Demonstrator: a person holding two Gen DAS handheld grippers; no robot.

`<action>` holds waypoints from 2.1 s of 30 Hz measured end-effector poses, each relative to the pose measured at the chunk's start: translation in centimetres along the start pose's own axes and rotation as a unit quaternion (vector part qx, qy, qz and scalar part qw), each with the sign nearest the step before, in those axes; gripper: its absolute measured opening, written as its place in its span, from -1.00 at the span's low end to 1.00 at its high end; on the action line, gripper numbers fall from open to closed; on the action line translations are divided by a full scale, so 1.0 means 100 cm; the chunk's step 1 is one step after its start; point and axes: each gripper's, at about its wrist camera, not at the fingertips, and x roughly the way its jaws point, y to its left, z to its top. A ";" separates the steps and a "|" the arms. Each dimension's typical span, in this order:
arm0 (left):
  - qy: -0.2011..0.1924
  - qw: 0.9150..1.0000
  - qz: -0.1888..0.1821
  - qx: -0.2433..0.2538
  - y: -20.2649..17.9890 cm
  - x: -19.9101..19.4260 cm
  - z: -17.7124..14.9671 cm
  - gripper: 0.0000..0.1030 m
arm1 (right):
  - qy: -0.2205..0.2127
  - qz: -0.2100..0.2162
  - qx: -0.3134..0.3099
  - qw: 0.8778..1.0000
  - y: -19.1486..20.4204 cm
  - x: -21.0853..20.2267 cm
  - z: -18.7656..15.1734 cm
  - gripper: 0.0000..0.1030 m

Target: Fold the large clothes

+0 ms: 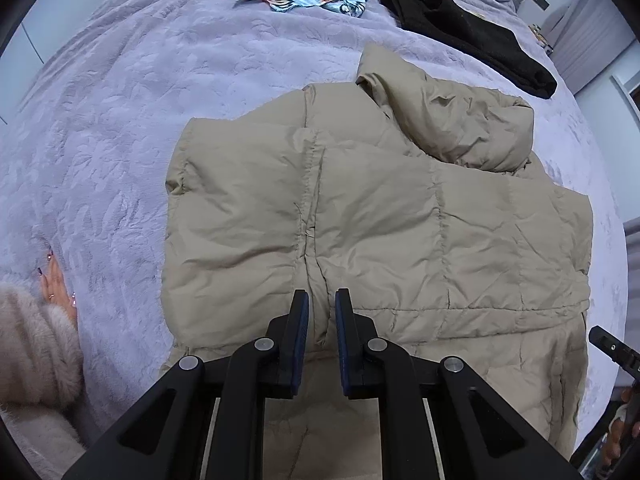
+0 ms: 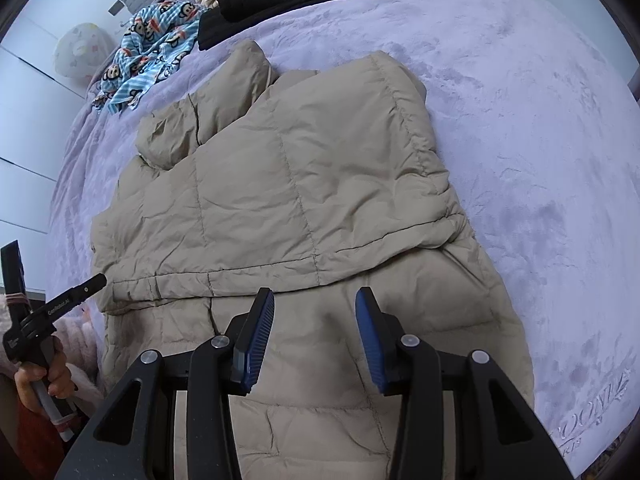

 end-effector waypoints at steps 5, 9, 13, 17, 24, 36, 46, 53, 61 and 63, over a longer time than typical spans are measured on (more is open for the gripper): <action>0.002 1.000 -0.003 0.001 -0.003 -0.004 0.000 -0.71 | 0.000 0.000 -0.003 1.000 0.002 -0.006 -0.003 -0.08; 0.001 1.000 -0.002 0.006 -0.005 -0.007 0.000 -0.71 | 0.000 0.002 0.001 1.000 0.002 -0.010 -0.004 -0.08; 0.002 1.000 0.007 0.004 -0.005 -0.010 0.001 0.99 | -0.001 0.003 0.003 1.000 0.001 -0.012 -0.004 -0.08; -0.017 1.000 0.018 0.014 -0.009 -0.019 -0.001 0.98 | -0.001 0.005 0.005 1.000 0.002 -0.014 -0.005 -0.08; -0.009 1.000 0.015 0.010 -0.010 -0.022 -0.004 0.98 | -0.005 0.011 0.008 1.000 0.002 -0.017 -0.008 0.27; -0.011 0.999 0.041 0.024 -0.006 -0.031 -0.020 0.97 | -0.035 0.016 -0.020 0.999 0.003 -0.029 -0.015 0.73; 0.003 0.999 0.040 0.005 -0.004 -0.043 -0.059 0.97 | 0.026 0.090 -0.022 0.995 -0.004 -0.017 -0.024 0.74; 0.022 0.998 0.051 -0.035 -0.006 -0.052 -0.109 0.98 | 0.064 0.111 -0.028 0.991 -0.021 -0.012 -0.036 0.74; 0.041 0.998 0.050 -0.021 -0.008 -0.062 -0.151 0.98 | 0.083 0.121 0.022 0.989 -0.041 -0.012 -0.074 0.74; 0.043 0.998 0.044 -0.014 -0.005 -0.062 -0.158 0.97 | 0.082 0.121 0.040 0.988 -0.045 -0.011 -0.085 0.74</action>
